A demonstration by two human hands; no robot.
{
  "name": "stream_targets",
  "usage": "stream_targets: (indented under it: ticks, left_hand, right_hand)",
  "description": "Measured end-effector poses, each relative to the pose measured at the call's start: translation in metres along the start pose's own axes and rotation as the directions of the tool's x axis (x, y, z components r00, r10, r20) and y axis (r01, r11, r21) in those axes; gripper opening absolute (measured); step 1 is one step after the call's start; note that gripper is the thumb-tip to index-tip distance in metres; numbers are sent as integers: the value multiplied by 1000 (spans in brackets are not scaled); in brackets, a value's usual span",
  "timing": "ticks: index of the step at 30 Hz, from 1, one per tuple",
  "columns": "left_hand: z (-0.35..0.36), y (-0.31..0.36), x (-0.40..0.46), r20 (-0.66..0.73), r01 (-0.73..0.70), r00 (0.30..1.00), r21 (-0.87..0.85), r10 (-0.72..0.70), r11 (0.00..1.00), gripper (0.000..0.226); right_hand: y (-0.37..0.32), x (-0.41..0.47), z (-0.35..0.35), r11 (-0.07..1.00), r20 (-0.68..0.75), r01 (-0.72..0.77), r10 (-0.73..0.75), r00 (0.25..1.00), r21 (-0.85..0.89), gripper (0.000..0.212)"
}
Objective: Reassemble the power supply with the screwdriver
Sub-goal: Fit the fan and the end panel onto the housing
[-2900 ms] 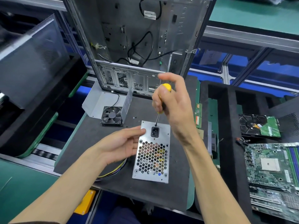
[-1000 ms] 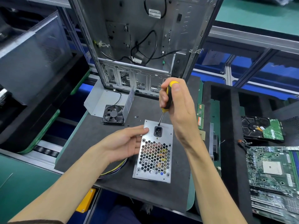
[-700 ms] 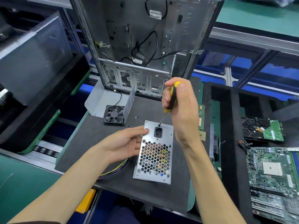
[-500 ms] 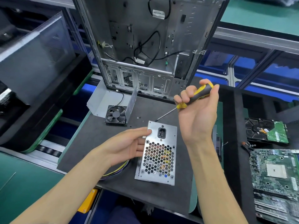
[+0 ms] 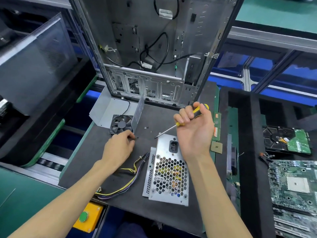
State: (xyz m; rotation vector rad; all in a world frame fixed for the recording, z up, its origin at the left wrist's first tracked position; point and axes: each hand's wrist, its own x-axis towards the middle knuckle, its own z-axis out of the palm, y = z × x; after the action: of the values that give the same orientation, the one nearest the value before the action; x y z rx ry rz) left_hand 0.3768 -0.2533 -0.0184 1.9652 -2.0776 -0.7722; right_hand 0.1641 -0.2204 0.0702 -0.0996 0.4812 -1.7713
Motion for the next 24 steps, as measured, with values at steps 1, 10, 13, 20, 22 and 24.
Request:
stream_targets:
  ticks: [1, 10, 13, 20, 22, 24]
  left_hand:
    - [4, -1, 2, -17, -21, 1000, 44, 22, 999, 12]
    - [19, 6, 17, -92, -126, 985, 189, 145, 974, 12]
    - [14, 15, 14, -61, -132, 989, 101, 138, 986, 5]
    - [-23, 54, -5, -80, -67, 997, -653, 19, 754, 10]
    - [-36, 64, -10, -34, -52, 999, -811, 41, 583, 11]
    - [-47, 72, -17, 13, -35, 996, -869, 93, 493, 11]
  right_hand:
    - [0, 0, 0, 1000, 3, 4, -4, 1000, 0, 10]
    - [-3, 1, -1, 1000, 5, 20, -20, 1000, 20, 8]
    - [-3, 0, -1, 999, -1, 22, -22, 1000, 33, 8]
    - [-7, 0, 0, 995, -4, 44, -43, 999, 94, 8]
    - [-9, 0, 3, 993, 2, 59, -60, 998, 105, 7]
    - [-11, 1, 5, 991, 8, 74, -75, 997, 111, 7]
